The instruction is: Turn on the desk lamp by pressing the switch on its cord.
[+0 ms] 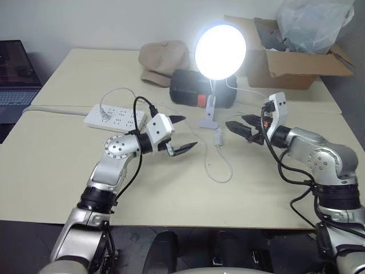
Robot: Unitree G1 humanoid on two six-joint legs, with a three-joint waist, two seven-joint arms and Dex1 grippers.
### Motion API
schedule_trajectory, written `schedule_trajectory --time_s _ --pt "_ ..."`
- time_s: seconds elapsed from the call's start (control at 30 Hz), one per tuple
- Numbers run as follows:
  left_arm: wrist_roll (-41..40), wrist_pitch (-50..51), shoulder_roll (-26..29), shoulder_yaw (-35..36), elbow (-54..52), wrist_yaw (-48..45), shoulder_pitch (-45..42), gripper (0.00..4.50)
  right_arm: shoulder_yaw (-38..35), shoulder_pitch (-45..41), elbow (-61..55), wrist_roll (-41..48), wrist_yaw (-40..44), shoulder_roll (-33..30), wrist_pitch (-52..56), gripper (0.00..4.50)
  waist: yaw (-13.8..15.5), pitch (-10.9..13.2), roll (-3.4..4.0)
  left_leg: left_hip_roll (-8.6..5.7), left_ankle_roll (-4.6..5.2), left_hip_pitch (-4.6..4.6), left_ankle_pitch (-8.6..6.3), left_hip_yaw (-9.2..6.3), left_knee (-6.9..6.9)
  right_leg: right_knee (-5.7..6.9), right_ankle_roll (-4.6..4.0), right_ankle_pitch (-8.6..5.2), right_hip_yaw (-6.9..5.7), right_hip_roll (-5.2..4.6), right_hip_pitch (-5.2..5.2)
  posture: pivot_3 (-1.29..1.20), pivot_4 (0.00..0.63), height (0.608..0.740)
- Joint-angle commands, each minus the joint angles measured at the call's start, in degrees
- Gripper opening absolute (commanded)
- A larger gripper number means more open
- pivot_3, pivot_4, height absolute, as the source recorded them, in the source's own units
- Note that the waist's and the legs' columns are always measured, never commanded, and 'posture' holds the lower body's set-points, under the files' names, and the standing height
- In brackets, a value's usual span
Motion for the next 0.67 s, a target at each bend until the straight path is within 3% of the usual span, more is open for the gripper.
schedule_trajectory --time_s 0.03,0.2,0.33,0.5,0.67 --pt "-1.6 1.6 2.6 2.5 2.6 -3.4 -3.3 4.5 1.0 1.2 -4.7 -1.5 9.0 -5.4 -3.7 4.49 -0.1 0.0 0.0 0.0 0.0 0.0 0.0 0.0 0.0 0.0 0.0 0.0 0.01 0.01 -0.01 0.0 0.15 0.74" --pt "-12.8 22.3 8.5 7.1 -3.2 -10.4 -4.6 4.5 1.6 5.0 -9.1 -3.5 21.0 -15.4 -8.6 4.49 -0.2 0.0 -0.02 0.07 0.0 -0.19 0.0 -0.03 0.04 0.02 0.17 -0.1 -0.01 0.11 -0.22 0.0 0.15 0.74" --pt "-14.8 30.0 17.3 8.7 -13.1 -13.8 0.1 4.5 -1.1 8.6 -9.2 -6.0 28.4 -22.0 -14.6 4.49 -0.2 0.1 -0.04 0.08 -0.02 -0.24 0.01 -0.05 0.09 0.02 0.24 -0.14 -0.02 0.11 -0.26 0.0 0.15 0.74" --pt "-18.5 36.9 22.5 10.8 -19.5 -15.6 4.4 4.5 -4.3 13.2 -4.6 -10.8 32.7 -24.7 -25.0 4.49 0.0 0.1 -0.04 0.09 -0.03 -0.19 0.02 -0.04 0.09 0.02 0.25 -0.15 -0.01 0.08 -0.21 0.0 0.15 0.74" --pt "-22.8 41.6 23.4 12.5 -23.3 -15.8 6.9 4.5 -5.3 14.2 -4.6 -11.1 35.5 -24.6 -27.9 4.49 0.0 0.1 -0.04 0.09 -0.04 -0.09 0.02 -0.05 0.11 0.03 0.26 -0.15 -0.02 0.08 -0.11 0.0 0.15 0.74"
